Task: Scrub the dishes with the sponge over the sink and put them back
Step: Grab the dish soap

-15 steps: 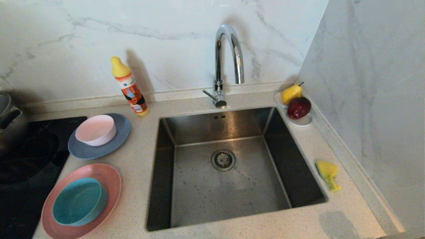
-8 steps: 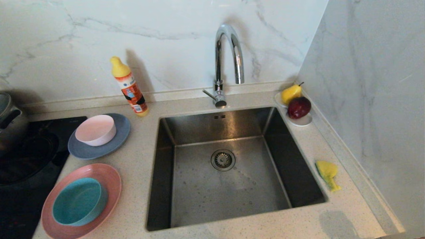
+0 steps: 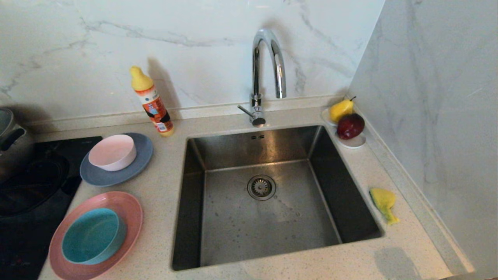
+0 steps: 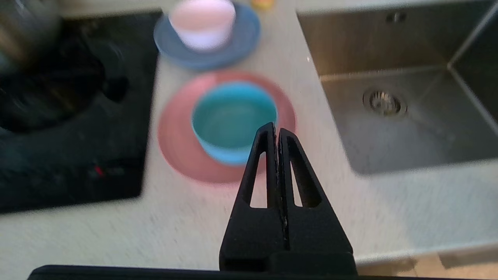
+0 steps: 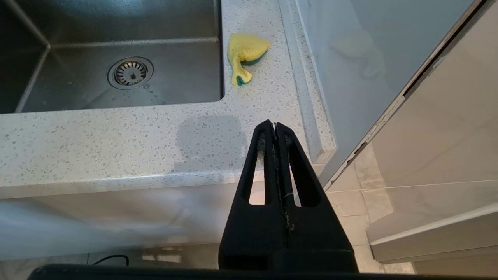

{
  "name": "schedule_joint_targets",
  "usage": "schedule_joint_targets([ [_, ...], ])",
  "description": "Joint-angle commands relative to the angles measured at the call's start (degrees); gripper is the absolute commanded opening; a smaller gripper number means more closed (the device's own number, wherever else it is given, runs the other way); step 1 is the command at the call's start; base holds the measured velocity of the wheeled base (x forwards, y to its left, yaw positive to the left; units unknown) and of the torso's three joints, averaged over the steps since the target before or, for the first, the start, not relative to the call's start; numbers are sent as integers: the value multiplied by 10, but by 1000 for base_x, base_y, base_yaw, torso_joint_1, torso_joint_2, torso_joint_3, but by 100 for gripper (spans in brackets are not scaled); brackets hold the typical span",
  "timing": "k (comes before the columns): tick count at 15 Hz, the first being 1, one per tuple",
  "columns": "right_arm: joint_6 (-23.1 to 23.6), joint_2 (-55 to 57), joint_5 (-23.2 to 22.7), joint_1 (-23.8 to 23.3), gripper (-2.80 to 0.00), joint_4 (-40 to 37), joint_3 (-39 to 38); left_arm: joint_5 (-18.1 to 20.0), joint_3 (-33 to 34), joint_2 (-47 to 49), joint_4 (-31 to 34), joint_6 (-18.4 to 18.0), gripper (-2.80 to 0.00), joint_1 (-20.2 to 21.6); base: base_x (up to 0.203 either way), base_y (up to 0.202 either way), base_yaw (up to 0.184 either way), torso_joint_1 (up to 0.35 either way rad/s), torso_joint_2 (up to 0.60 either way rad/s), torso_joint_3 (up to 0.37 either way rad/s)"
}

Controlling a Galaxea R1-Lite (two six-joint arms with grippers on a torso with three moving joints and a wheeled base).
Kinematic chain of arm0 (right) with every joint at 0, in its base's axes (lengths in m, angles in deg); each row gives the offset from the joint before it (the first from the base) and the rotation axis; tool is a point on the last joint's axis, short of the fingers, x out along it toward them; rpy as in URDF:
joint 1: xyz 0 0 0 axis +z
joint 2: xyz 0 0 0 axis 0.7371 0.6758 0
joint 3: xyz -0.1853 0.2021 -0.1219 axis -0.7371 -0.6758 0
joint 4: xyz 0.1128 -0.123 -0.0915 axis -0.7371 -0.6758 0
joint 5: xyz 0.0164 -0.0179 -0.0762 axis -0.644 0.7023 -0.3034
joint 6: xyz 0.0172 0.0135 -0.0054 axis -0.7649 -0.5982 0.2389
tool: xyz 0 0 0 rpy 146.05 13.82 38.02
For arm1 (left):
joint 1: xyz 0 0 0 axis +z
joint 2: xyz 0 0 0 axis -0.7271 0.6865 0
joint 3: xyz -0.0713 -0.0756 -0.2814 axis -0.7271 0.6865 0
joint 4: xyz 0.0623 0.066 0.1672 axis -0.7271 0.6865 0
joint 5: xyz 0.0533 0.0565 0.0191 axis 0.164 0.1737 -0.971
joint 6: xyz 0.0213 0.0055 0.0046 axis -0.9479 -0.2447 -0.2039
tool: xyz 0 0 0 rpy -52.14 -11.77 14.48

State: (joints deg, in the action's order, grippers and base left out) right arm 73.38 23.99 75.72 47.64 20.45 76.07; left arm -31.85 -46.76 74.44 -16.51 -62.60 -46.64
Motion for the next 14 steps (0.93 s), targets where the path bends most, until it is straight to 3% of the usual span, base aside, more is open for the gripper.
schedule_joint_targets([
  [1, 0, 0, 0, 0, -280, 0, 0, 0, -65, 135, -9, 6, -280, 0, 0, 0, 0, 0, 0, 0],
  [3, 0, 0, 0, 0, -280, 0, 0, 0, -106, 265, -40, 15, -280, 0, 0, 0, 0, 0, 0, 0],
  [8, 0, 0, -1, 0, -280, 0, 0, -31, -216, 626, -203, 28, -280, -1, 0, 0, 0, 0, 0, 0],
  [14, 0, 0, 0, 0, -280, 0, 0, -71, -327, 921, -403, 33, -280, -5, 0, 0, 0, 0, 0, 0],
])
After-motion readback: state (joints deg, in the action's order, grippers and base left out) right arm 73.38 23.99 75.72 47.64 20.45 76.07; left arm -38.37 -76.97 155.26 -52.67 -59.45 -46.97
